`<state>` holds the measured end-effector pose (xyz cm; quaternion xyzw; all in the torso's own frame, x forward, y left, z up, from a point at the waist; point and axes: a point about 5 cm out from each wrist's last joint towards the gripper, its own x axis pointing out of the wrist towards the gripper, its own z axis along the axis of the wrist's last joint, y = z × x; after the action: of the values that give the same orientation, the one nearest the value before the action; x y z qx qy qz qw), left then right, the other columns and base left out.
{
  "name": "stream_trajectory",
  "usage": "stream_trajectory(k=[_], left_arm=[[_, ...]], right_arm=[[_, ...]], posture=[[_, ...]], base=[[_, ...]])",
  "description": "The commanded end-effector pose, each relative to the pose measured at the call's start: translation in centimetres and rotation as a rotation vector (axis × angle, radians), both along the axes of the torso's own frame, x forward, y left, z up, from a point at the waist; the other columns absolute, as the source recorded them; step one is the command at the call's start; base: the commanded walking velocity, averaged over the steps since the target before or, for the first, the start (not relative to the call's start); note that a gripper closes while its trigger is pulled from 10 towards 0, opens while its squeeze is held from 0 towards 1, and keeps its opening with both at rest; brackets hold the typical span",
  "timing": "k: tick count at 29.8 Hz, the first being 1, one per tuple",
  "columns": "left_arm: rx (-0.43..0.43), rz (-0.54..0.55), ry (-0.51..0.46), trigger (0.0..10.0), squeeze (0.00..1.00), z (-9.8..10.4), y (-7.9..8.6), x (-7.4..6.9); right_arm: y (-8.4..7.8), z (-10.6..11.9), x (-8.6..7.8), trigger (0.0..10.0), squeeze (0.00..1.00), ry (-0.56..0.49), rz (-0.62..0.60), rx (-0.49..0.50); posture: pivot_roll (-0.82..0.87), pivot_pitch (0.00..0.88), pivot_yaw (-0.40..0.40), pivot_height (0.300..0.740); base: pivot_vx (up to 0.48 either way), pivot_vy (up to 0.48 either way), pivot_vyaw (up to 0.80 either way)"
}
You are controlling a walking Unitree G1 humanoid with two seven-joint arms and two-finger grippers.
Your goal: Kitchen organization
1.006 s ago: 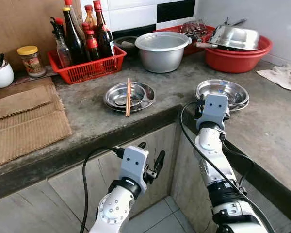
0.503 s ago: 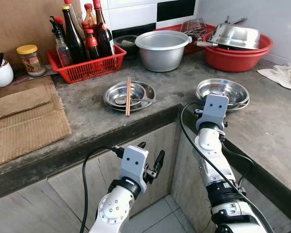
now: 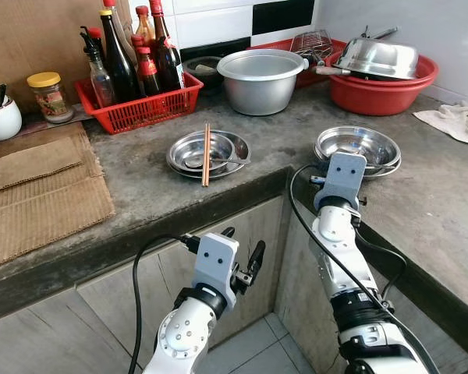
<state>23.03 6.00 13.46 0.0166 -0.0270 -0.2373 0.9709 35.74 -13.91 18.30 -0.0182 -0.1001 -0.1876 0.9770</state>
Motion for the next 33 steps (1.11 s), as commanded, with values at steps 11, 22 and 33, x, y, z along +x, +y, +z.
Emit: stream_trajectory(k=[11, 22, 33], left_arm=[[-0.008, -0.001, -0.010, 10.0, 0.00, 0.3, 0.0, 0.2], [-0.006, 0.007, -0.012, 10.0, 0.00, 0.3, 0.1, 0.4], [-0.007, 0.021, -0.026, 10.0, 0.00, 0.6, 0.2, 0.6]], right_arm=[[-0.1, 0.9, 0.4, 0.0, 0.00, -0.018, -0.008, 0.002], [0.7, 3.3, 0.0, 0.0, 0.00, -0.136, 0.035, -0.039], [0.9, 5.9, -1.6, 0.0, 0.00, -0.271, 0.076, -0.072]], posture=[[0.16, 0.021, -0.020, 0.740], [0.16, 0.023, -0.020, 0.740], [0.16, 0.015, -0.019, 0.740]], base=[[0.000, 0.000, 0.00], [0.000, 0.000, 0.00], [0.000, 0.000, 0.00]])
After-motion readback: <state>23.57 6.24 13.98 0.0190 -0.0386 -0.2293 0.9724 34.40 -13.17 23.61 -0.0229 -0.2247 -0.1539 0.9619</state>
